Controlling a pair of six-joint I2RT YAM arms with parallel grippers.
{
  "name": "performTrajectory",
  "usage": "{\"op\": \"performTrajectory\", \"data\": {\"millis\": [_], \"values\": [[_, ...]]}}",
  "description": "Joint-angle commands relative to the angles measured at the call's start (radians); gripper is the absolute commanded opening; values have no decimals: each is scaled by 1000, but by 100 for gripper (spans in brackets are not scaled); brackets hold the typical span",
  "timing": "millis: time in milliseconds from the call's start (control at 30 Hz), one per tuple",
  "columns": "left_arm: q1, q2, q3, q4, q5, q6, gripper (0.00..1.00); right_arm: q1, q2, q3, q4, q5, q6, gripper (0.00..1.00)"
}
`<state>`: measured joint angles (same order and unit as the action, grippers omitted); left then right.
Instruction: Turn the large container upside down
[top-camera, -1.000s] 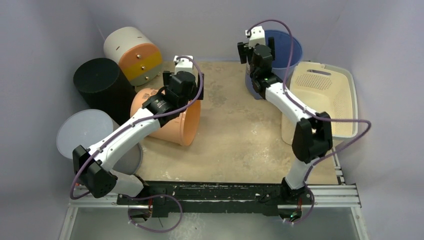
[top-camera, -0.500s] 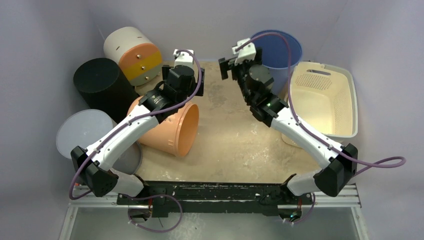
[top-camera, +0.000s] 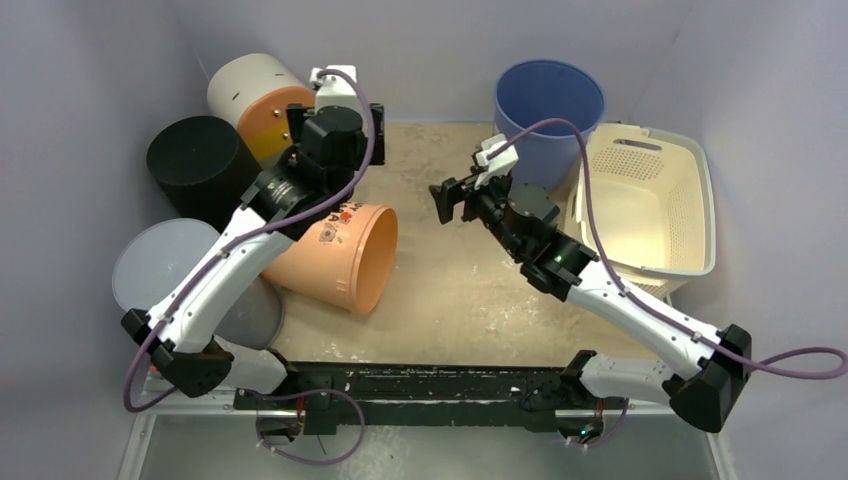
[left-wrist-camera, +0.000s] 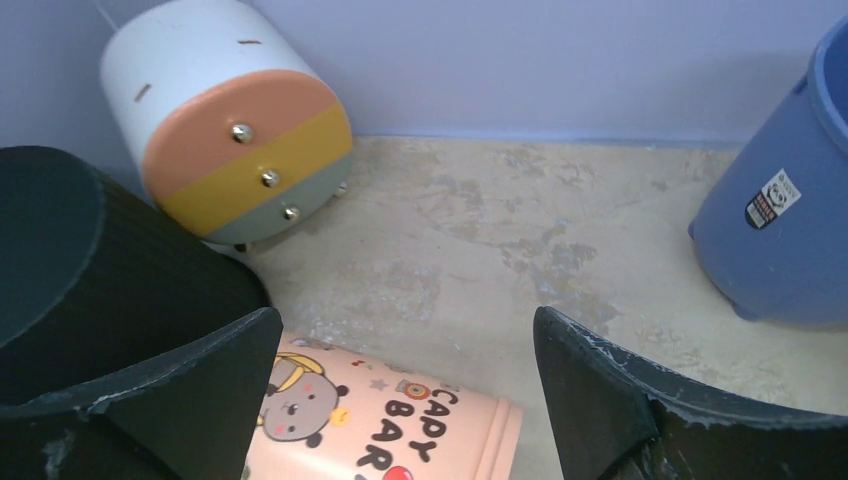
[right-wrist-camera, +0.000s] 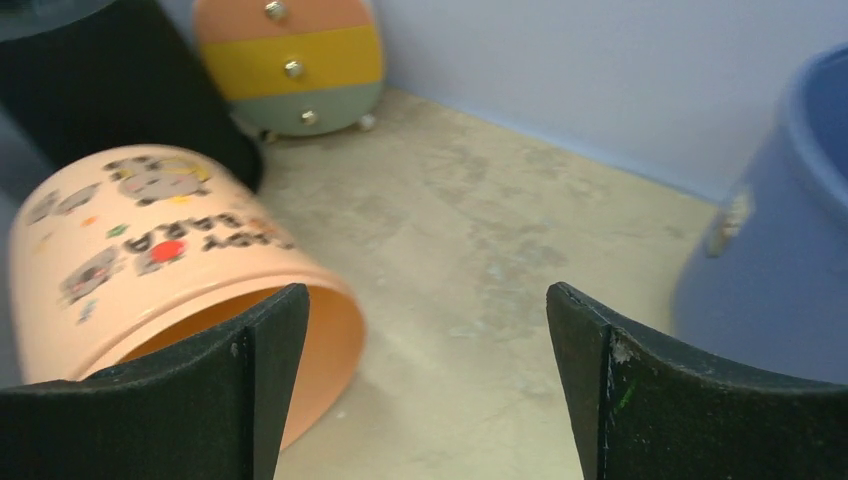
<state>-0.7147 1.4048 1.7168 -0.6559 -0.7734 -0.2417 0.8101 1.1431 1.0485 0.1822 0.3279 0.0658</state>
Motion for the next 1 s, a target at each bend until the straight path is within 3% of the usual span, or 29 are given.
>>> {"op": "performTrajectory", "data": {"millis": [0, 367, 733, 967], "values": [[-3, -141, 16, 51, -68, 36, 93, 44, 56, -53, 111, -199, 139, 88], [-3, -273, -41, 33, -63, 37, 93, 275, 187, -166, 399, -373, 371, 86], [-3, -304, -77, 25, -31, 7, 93, 336, 344, -134, 499, -418, 435, 85], [-3, -331, -91, 12, -41, 7, 93, 337, 433, -108, 550, -409, 466, 71]]}}
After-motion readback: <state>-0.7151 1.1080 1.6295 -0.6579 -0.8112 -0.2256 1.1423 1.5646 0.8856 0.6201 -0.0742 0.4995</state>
